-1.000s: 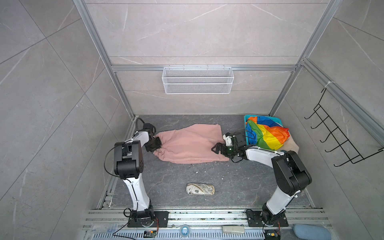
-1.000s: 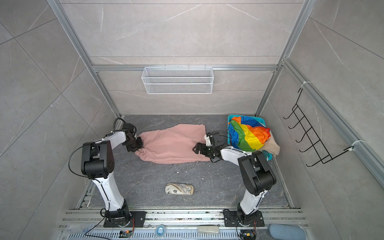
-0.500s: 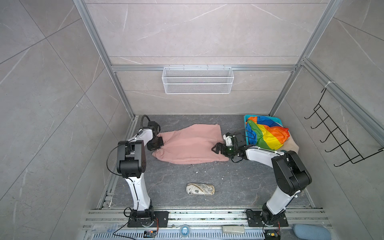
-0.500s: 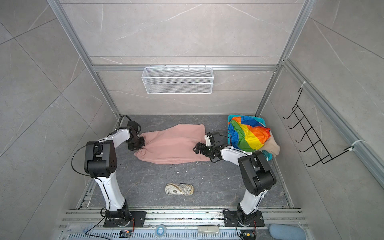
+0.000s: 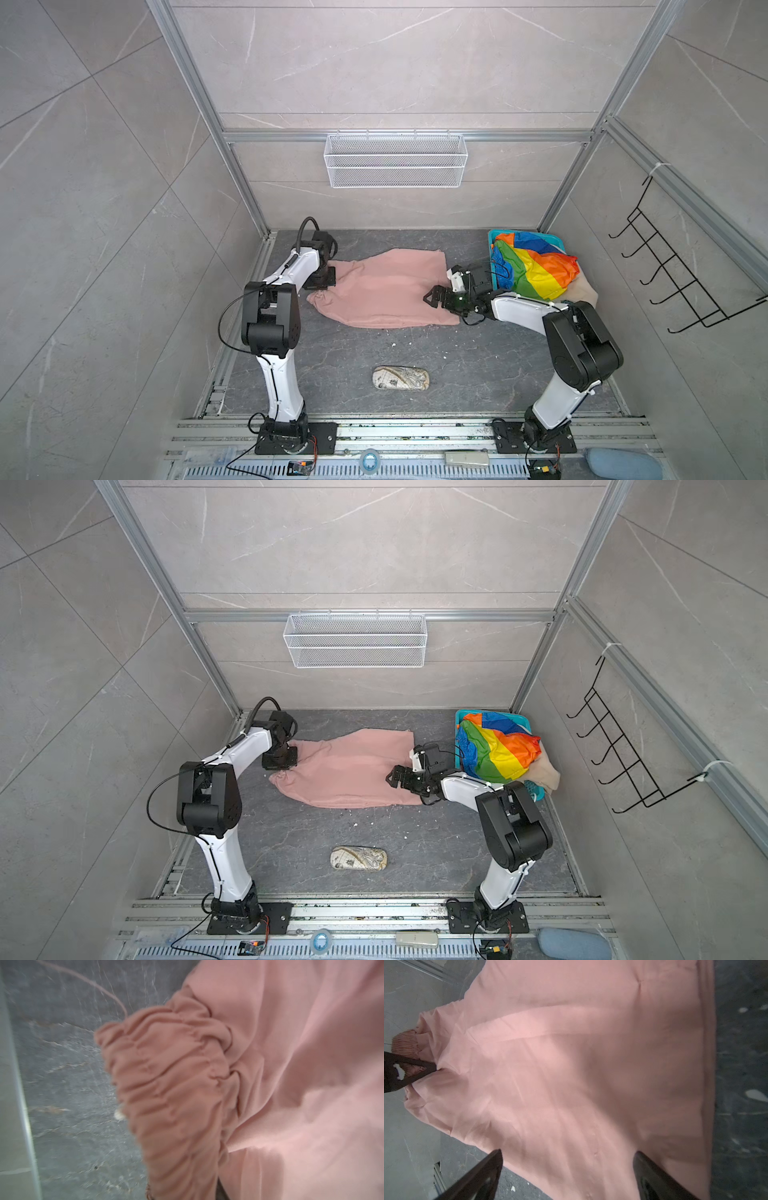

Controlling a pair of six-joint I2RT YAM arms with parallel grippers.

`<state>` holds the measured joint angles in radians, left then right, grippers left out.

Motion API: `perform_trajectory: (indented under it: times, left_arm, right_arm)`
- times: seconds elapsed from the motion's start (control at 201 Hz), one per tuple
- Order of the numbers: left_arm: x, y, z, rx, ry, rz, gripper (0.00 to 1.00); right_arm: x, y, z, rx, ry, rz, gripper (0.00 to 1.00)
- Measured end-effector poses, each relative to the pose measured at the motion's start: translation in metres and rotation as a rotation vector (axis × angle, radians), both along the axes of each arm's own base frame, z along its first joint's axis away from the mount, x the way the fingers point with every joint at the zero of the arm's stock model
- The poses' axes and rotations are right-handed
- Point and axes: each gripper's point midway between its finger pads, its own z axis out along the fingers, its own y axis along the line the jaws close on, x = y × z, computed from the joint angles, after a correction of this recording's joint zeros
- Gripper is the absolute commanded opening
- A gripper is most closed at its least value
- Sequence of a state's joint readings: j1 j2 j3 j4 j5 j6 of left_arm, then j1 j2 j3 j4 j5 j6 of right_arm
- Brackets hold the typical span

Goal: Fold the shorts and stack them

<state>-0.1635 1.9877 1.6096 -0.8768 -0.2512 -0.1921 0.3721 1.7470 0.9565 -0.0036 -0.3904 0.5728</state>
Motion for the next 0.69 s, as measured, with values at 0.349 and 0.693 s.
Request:
perform_trajectory:
  times: [0.349,0.693]
  left_arm:
    - [0.008,-0.033,0.05,0.058,-0.059,-0.093,0.0]
    - [0.013,-0.058,0.089,0.041,-0.13,-0.141,0.0]
  right_arm:
    - [0.035,0.044,0.031,0.117,-0.01,-0.048,0.99]
    - [0.104,0.157,0.025,0.328,0.06,-0.117,0.99]
